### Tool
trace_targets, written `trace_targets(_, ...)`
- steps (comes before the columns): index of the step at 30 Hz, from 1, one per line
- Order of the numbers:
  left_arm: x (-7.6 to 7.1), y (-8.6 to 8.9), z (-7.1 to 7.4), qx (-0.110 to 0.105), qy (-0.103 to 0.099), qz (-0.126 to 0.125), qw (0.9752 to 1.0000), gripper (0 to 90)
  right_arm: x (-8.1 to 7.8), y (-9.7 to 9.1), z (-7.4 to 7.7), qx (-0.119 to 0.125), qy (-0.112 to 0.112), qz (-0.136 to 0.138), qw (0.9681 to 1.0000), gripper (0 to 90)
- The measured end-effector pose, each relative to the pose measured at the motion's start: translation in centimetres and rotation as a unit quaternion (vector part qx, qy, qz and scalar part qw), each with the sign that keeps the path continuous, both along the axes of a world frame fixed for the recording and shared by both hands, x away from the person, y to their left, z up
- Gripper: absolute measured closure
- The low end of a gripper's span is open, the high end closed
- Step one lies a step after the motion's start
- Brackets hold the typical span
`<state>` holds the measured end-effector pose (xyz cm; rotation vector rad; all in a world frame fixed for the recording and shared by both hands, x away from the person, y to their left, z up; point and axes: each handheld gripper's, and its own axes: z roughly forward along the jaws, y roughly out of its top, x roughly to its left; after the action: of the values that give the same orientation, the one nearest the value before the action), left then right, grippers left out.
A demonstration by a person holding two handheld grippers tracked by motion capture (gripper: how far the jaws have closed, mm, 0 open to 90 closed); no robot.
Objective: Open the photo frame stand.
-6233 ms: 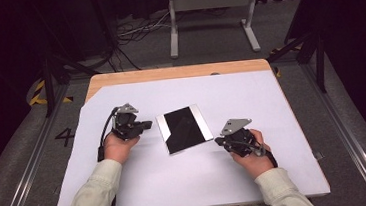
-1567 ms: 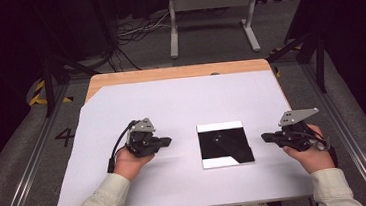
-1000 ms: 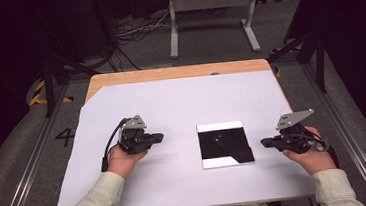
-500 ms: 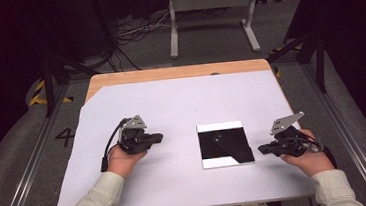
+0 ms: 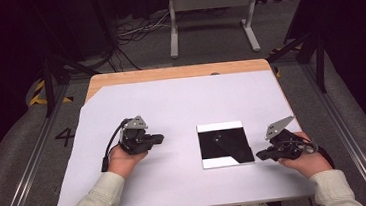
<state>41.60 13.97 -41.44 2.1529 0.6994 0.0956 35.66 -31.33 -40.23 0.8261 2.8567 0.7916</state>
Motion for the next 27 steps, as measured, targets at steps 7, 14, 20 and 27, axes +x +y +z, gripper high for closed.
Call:
trace_targets(7,0.0,0.0,0.0,0.001,-0.001,-0.001,1.0,85.1,0.0,0.3,-0.3,-0.012,0.013,0.004,0.9998,90.0)
trace_targets(14,0.1,-0.1,-0.1,0.002,0.003,-0.002,1.0,84.5,-0.1,0.6,-0.5,-0.029,0.022,0.008,0.9993,88.9)
trace_targets(20,0.1,0.0,-0.1,0.002,0.004,-0.002,1.0,83.5,-0.1,1.0,-0.5,-0.047,0.028,0.014,0.9984,89.0)
trace_targets(27,-0.1,0.4,-0.2,0.0,0.007,0.004,1.0,82.9,0.0,1.7,-0.3,-0.065,0.027,0.022,0.9973,89.0)
